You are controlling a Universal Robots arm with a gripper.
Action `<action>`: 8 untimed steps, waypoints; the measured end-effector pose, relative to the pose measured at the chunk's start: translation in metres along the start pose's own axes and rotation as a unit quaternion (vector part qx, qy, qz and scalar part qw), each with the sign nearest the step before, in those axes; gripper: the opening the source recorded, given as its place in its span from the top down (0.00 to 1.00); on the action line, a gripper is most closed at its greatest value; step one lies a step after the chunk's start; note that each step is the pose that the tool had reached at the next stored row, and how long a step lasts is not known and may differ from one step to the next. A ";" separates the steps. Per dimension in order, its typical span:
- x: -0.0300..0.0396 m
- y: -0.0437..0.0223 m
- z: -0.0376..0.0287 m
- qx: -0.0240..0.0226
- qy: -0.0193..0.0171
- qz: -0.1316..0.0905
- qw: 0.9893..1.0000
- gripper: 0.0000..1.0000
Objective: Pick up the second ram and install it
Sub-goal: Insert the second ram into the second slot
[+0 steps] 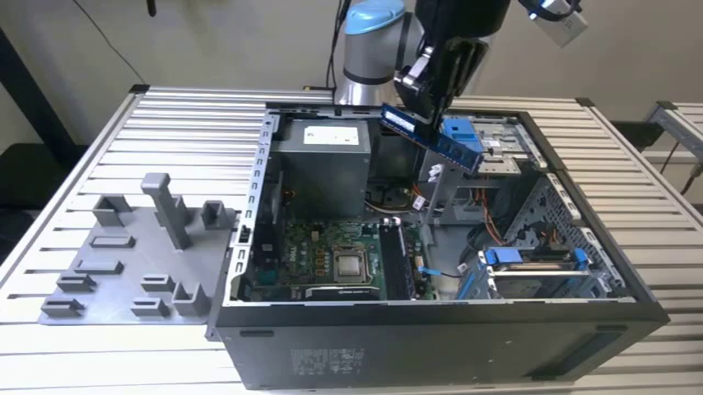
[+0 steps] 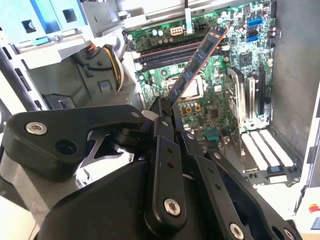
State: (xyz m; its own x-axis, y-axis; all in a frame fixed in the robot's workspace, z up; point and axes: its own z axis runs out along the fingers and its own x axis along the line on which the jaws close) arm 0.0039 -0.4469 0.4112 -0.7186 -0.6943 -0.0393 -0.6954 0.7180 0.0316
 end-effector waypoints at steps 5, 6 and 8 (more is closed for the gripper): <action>0.0000 0.0000 0.0002 0.000 0.000 0.008 1.000 0.86; 0.0000 0.0000 0.0002 0.000 0.000 0.010 1.000 0.86; 0.0000 0.0000 0.0004 0.001 0.000 0.015 1.000 0.86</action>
State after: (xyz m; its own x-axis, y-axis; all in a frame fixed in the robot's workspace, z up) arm 0.0039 -0.4469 0.4108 -0.7395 -0.6720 -0.0393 -0.6731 0.7389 0.0316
